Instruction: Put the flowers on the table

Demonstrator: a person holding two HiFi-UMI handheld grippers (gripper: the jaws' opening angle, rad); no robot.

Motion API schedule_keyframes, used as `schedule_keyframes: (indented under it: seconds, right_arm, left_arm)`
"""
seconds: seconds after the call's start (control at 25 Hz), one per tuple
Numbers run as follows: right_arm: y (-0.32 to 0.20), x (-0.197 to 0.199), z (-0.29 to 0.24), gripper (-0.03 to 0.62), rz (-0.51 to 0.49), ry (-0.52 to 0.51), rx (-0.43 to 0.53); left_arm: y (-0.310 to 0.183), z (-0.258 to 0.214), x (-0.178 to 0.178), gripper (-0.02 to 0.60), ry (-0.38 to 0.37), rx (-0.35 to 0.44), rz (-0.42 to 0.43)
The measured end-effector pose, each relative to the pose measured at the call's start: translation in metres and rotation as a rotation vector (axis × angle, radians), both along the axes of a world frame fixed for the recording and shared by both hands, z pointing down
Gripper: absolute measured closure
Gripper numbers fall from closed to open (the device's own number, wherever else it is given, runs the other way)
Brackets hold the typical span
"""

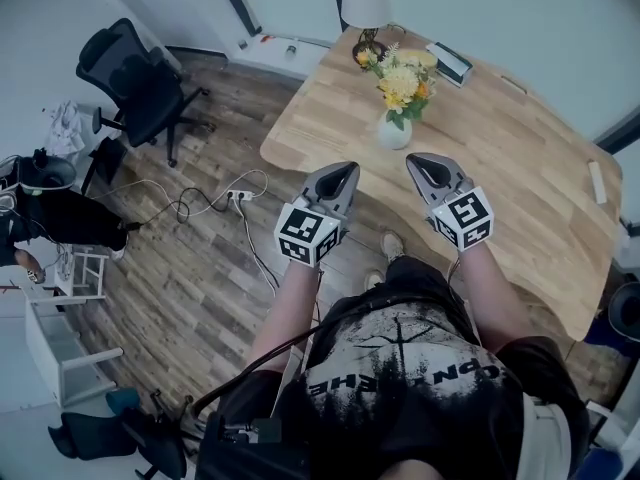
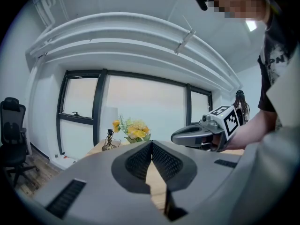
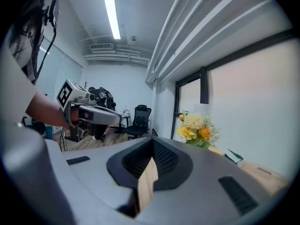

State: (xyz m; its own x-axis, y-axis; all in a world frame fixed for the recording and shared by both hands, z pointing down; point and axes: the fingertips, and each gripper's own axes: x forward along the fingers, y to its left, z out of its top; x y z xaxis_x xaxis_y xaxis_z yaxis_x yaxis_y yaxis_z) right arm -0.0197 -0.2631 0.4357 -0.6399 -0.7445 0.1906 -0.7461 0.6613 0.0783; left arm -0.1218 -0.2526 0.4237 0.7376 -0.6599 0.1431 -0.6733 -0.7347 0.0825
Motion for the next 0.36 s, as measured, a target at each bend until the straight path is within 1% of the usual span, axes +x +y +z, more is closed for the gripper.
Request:
schedule_keyframes:
  seconds: [0.36]
  right_arm:
    - [-0.001, 0.0009, -0.0036, 0.579, 0.008, -0.002, 0.016]
  left_arm:
    - [0.0025, -0.0008, -0.0075, 0.568, -0.003, 0.004, -0.011]
